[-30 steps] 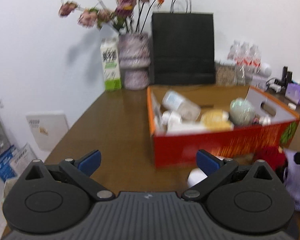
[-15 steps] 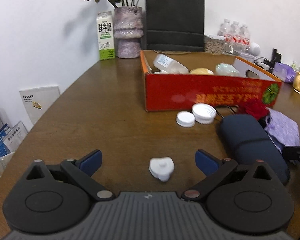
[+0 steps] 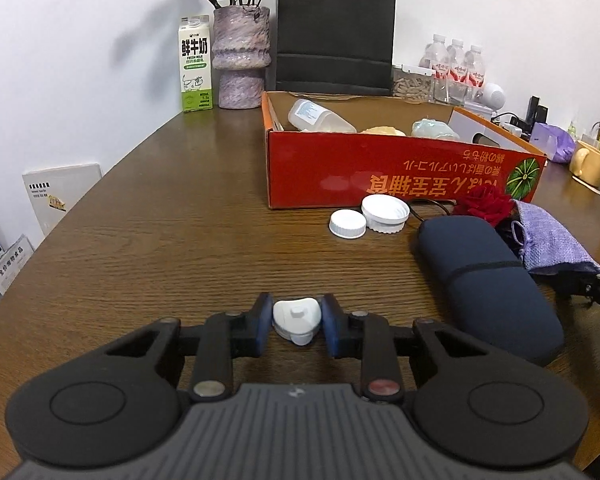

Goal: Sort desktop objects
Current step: 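Close the left tool on the small white item while the right grasps the purple pouch, then carry white item and purple pouch into the box and open both tools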

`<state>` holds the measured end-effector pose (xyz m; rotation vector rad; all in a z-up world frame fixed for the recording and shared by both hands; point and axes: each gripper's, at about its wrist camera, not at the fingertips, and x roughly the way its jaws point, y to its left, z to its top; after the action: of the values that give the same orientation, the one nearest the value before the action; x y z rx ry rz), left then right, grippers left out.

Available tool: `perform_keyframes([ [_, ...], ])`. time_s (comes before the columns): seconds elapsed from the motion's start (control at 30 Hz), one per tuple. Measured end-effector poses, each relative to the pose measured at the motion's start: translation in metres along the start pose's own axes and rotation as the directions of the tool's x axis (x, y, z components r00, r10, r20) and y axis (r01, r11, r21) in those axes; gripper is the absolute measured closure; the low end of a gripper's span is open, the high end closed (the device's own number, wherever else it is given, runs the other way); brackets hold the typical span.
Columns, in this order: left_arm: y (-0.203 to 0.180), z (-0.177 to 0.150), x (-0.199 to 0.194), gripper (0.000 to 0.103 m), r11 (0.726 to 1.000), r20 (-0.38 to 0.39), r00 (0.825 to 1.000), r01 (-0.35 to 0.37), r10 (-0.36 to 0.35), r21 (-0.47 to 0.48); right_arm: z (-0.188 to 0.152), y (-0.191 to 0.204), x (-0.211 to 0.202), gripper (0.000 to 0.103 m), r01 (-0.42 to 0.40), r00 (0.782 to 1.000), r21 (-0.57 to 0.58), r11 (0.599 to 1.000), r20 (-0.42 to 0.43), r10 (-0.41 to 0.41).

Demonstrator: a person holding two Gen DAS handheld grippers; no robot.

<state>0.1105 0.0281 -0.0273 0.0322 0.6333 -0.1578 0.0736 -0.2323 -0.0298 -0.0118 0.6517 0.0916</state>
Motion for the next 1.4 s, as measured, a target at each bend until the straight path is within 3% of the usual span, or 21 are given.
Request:
perform_keyframes([
  [0.17,-0.004,0.002,-0.002,0.076,1.000,0.007,1.000,0.006,-0.006,0.006,0.001,0.000,-0.014,0.094,0.005,0.998,-0.013,1.000,0.059,-0.004],
  [0.43,-0.014,0.018,-0.018,0.076,1.000,0.082,0.997,0.013,-0.014,0.017,0.012,-0.005,-0.037,0.094,0.021,0.989,-0.027,0.999,0.148,-0.017],
  [0.8,-0.037,0.067,-0.026,0.076,0.998,0.229,0.972,0.034,-0.045,0.053,0.051,-0.013,-0.056,0.095,0.044,0.956,-0.059,0.997,0.291,-0.025],
  [1.17,-0.046,0.121,-0.011,0.076,0.999,0.308,0.951,0.031,-0.043,0.043,0.107,-0.013,-0.031,0.095,0.047,0.936,-0.100,0.994,0.351,-0.009],
  [1.4,-0.050,0.150,0.011,0.076,0.999,0.325,0.945,0.035,-0.043,0.032,0.138,-0.012,0.001,0.095,0.040,0.937,-0.105,0.994,0.349,0.000],
])
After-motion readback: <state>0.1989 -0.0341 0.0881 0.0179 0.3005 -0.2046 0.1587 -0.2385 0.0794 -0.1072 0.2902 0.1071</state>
